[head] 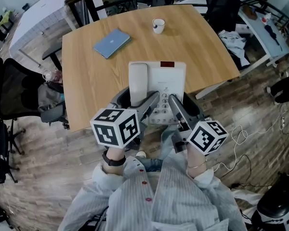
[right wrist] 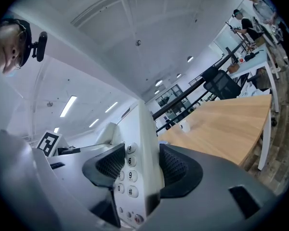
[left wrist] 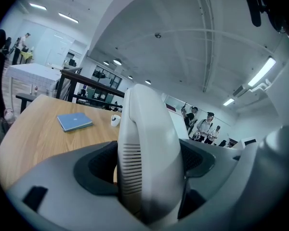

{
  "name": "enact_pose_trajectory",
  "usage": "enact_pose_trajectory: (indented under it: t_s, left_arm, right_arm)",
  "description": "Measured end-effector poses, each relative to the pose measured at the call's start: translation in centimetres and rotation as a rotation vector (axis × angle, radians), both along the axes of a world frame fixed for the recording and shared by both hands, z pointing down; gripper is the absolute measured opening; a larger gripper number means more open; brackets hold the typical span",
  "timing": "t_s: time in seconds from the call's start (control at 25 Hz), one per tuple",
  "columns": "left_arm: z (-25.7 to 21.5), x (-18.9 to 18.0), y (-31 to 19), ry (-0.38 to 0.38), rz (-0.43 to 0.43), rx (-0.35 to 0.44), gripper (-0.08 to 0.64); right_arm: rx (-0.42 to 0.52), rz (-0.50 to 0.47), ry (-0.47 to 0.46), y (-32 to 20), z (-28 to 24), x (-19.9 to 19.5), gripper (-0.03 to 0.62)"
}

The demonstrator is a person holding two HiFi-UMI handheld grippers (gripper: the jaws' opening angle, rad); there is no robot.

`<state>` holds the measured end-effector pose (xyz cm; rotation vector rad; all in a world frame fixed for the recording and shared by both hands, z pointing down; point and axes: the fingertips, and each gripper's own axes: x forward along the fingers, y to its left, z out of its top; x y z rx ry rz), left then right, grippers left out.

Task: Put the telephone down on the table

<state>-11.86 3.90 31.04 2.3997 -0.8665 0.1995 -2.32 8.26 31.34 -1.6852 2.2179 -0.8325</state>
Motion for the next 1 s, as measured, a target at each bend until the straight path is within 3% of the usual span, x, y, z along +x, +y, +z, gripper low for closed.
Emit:
enact_pose_trajectory:
  t_s: [0.64, 1.0]
  left_arm:
    - [-1.6, 16.0, -12.4, -0.007, -0.110, -0.016, 0.388]
    - [-1.0, 20.6, -15.6, -0.010, -0.174, -0.031, 0.388]
  right_arm:
    - [-0.027, -0.115, -0.024, -13.5, -1.5, 16.5, 0.239]
    - [-0.040, -0.185, -0.023, -17.3, -1.0, 21.2, 0.239]
